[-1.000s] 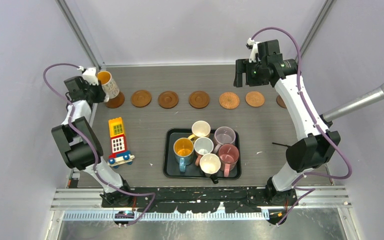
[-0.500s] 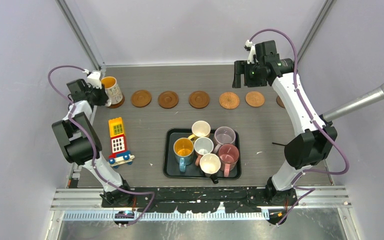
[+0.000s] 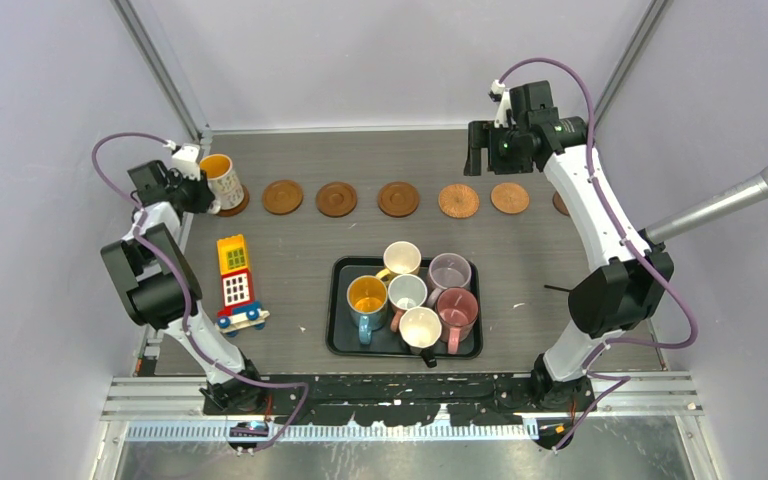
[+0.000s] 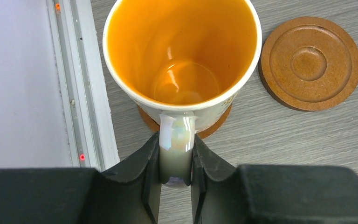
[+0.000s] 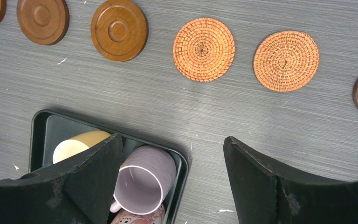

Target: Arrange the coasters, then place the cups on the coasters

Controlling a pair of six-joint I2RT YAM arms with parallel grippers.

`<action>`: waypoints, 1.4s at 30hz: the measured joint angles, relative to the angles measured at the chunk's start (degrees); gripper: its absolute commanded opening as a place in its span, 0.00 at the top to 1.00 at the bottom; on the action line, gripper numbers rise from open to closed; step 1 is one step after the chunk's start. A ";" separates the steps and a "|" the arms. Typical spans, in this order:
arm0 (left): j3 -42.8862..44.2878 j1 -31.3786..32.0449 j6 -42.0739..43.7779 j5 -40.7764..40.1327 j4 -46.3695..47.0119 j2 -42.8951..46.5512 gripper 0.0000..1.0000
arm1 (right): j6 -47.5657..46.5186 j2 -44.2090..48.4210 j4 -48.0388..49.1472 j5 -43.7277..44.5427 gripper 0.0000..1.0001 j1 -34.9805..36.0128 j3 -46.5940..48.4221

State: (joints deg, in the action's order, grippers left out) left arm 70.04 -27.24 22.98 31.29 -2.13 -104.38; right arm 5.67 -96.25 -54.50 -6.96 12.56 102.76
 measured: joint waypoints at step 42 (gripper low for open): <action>-0.66 24.13 10.60 -1.22 -49.75 31.32 0.05 | -3.32 -1.55 -1.55 -2.21 0.16 -0.04 0.74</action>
State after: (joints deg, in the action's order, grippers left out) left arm 69.38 -3.11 33.58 30.06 -51.88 -73.06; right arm 2.35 -97.80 -56.05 -9.17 12.51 103.50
